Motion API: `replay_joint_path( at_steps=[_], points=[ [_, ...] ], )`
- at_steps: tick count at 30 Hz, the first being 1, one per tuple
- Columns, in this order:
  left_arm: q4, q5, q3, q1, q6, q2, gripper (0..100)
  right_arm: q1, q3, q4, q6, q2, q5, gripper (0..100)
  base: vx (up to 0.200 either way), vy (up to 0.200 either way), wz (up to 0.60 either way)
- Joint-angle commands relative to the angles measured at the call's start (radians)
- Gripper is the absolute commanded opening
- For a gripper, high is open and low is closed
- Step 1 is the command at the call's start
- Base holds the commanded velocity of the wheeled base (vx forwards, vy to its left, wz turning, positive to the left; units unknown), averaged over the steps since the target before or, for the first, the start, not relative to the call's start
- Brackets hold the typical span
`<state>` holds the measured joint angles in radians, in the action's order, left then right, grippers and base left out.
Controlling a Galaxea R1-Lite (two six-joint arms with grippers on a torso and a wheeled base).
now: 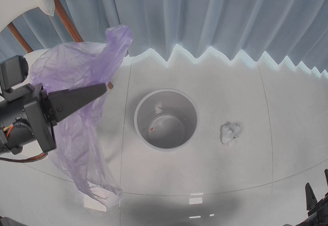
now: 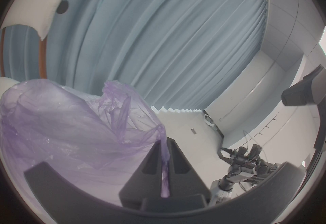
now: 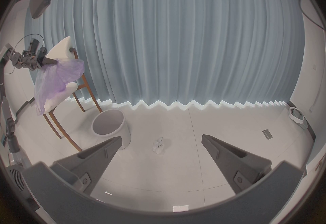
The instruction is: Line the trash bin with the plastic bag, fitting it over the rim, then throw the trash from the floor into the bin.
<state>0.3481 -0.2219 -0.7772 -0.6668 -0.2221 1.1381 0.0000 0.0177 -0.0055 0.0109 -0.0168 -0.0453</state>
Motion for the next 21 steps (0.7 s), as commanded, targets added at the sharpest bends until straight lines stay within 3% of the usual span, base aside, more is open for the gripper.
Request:
replay_joint_path(
  at_steps=[1,6,14,21],
  points=[
    [0.002,-0.002,-0.074,-0.076,-0.022,0.071,0,0.0,-0.018,-0.001,-0.002,0.017,0.001,100,0.0,0.0,0.0],
    [0.012,0.001,-0.14,-0.123,-0.083,0.157,0,0.0,-0.018,-0.001,-0.002,0.017,0.001,100,0.0,0.0,0.0],
    [0.14,-0.022,-0.214,-0.111,-0.095,0.299,0,0.0,-0.018,-0.001,-0.003,0.017,0.002,100,0.0,0.0,0.0],
    [0.152,-0.036,-0.255,-0.119,-0.103,0.364,0,0.0,-0.018,-0.001,-0.003,0.017,0.002,100,0.0,0.0,0.0]
  ],
)
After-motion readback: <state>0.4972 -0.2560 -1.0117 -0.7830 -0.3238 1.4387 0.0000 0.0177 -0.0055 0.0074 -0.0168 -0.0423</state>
